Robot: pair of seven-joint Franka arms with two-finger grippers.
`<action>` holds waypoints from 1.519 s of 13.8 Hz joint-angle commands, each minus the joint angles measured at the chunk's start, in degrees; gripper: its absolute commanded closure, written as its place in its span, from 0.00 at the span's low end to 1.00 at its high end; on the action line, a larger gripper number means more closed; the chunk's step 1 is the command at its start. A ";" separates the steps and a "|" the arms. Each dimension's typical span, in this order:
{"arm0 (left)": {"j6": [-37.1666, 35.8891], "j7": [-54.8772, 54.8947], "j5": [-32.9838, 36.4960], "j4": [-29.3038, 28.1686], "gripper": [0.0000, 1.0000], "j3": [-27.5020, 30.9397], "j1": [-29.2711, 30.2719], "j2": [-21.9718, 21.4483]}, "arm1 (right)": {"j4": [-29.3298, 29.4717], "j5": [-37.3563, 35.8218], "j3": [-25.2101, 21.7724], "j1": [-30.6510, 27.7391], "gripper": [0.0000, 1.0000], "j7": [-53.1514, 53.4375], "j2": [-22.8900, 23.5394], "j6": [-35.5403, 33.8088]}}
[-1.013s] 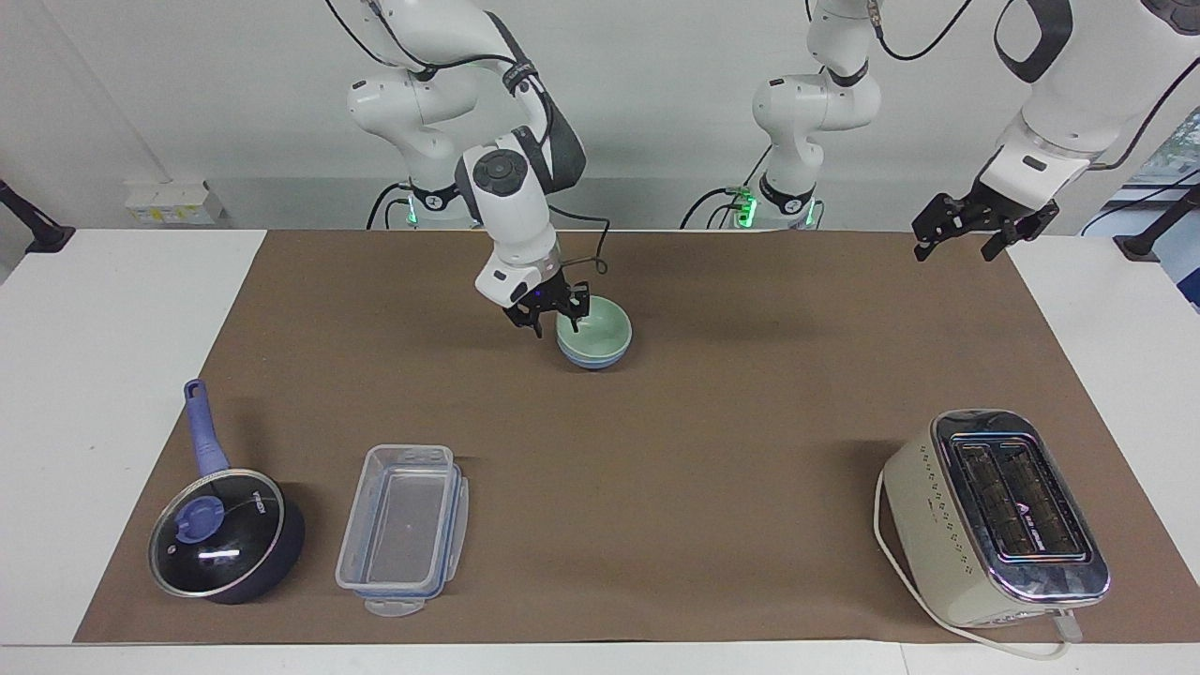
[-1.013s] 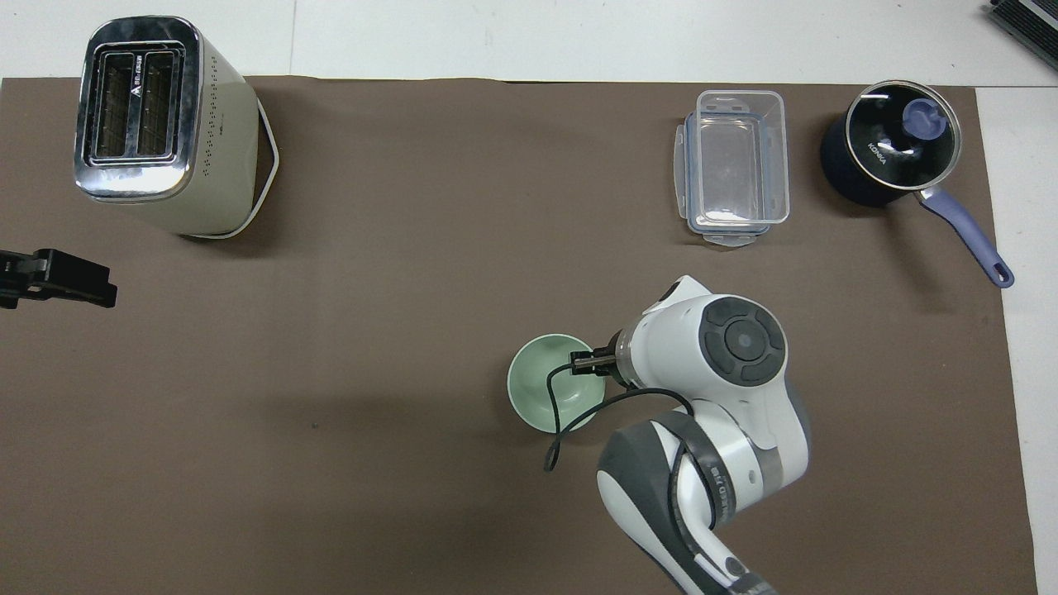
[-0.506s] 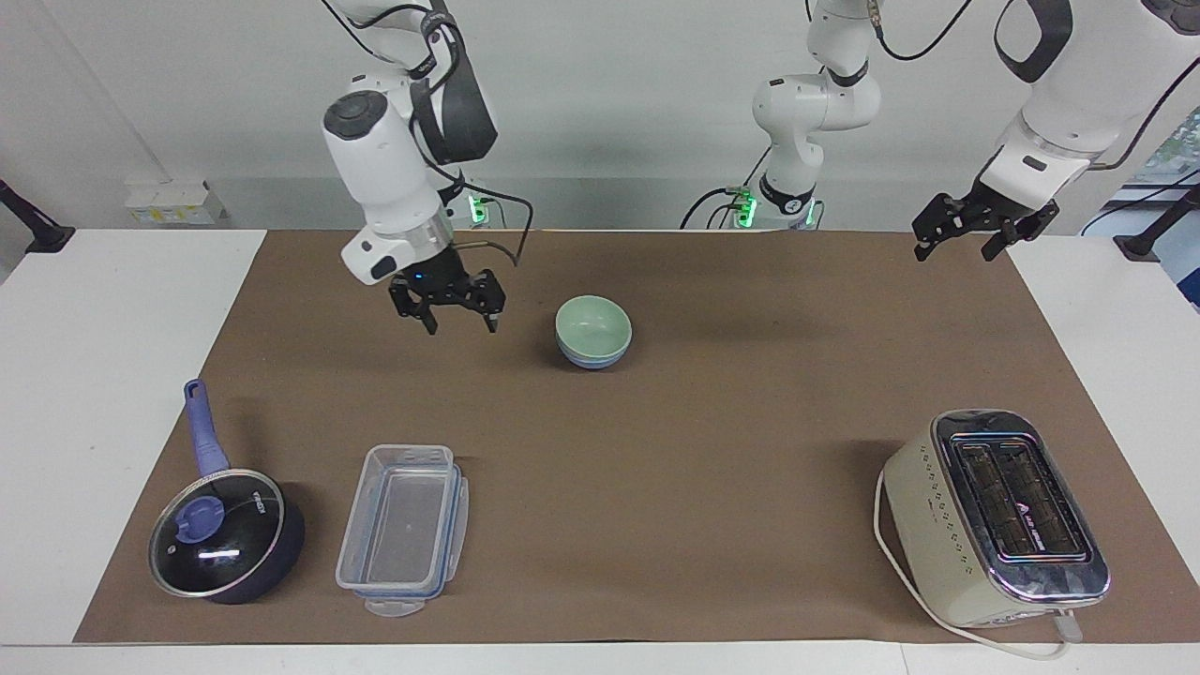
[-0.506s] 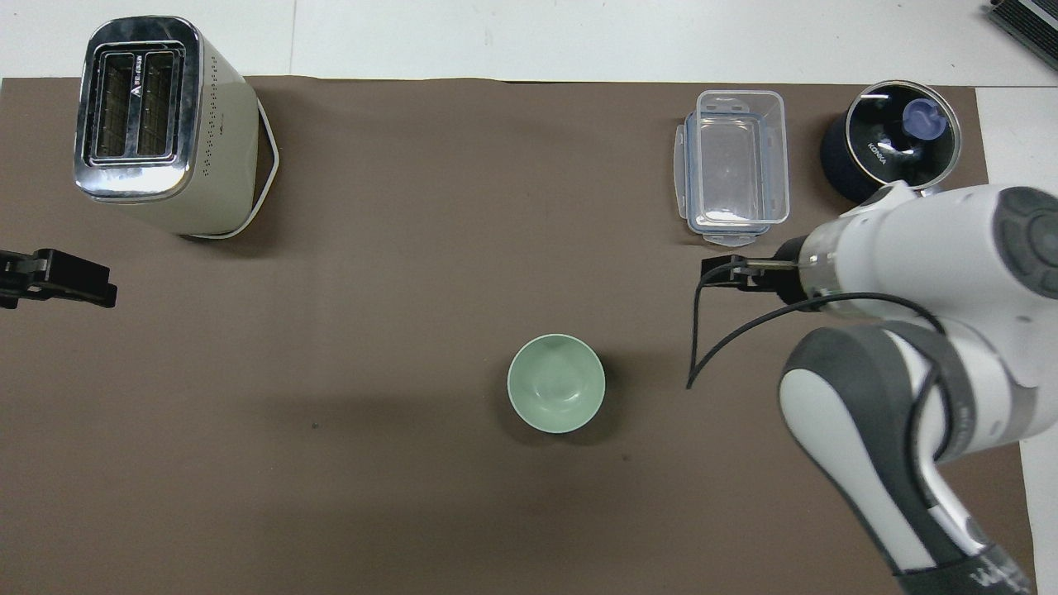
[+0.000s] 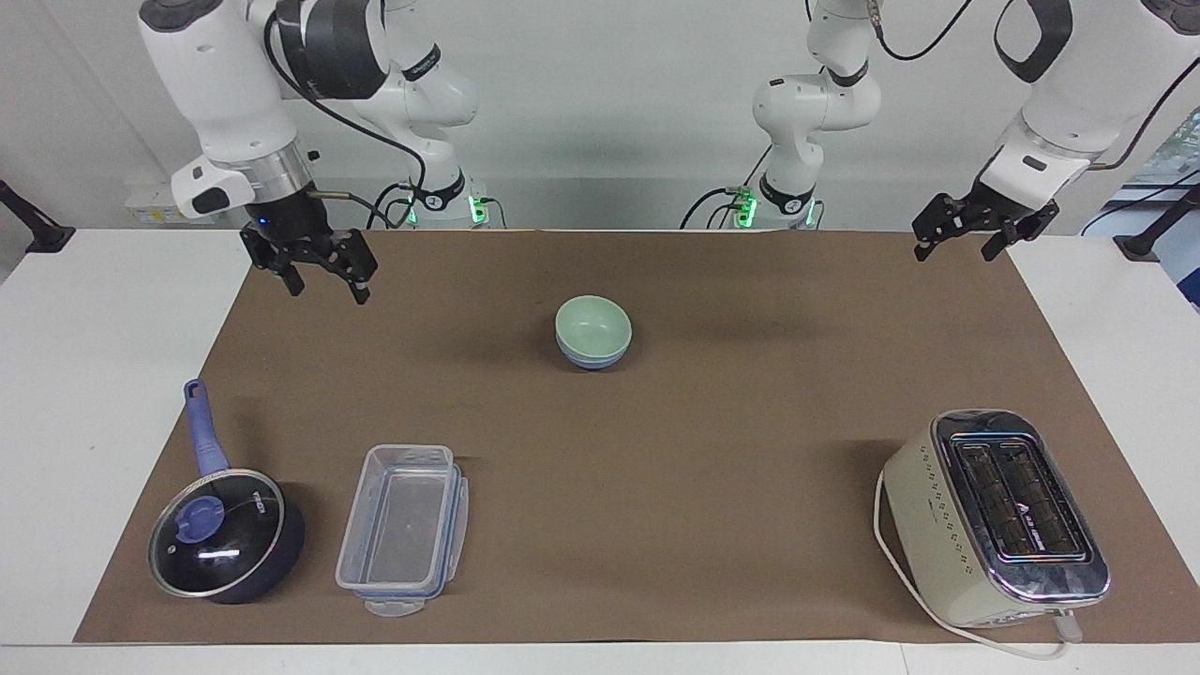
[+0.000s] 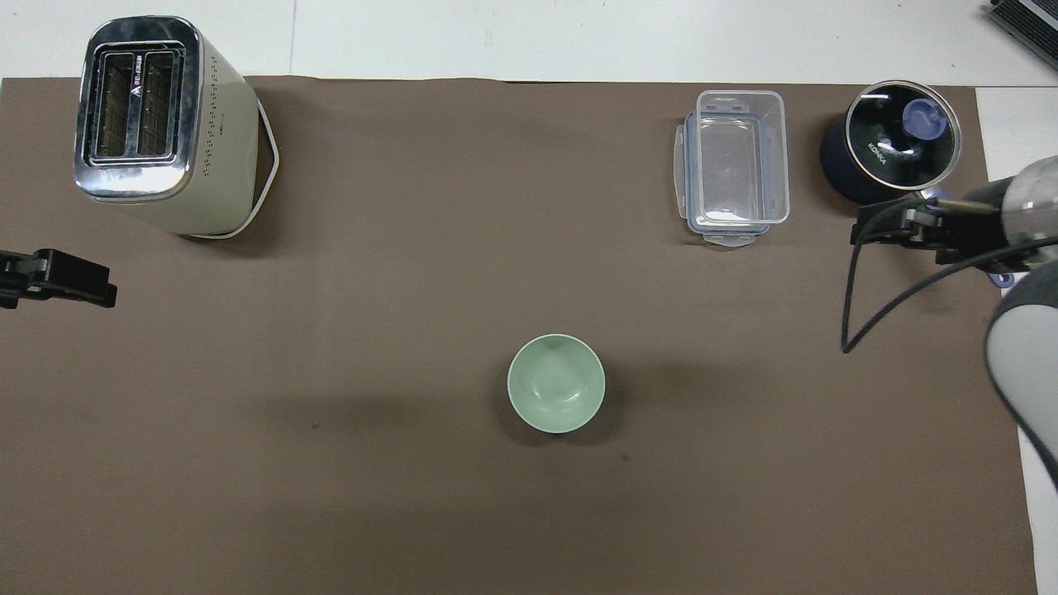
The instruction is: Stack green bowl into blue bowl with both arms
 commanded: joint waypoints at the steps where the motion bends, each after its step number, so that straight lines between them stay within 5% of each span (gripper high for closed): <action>1: -1.58 0.08 -0.83 1.57 0.00 -0.48 0.98 0.64 | 7.09 -3.49 0.86 -0.55 0.00 -0.46 1.75 -7.28; 12: -1.58 0.08 -0.83 1.57 0.00 -0.48 0.98 0.64 | 8.16 -2.35 0.95 -0.02 0.00 -0.90 1.14 -15.73; 21: -1.58 0.08 -0.83 1.57 0.00 -0.48 0.98 0.64 | 8.07 -2.35 0.78 -0.11 0.00 -3.19 1.05 -16.18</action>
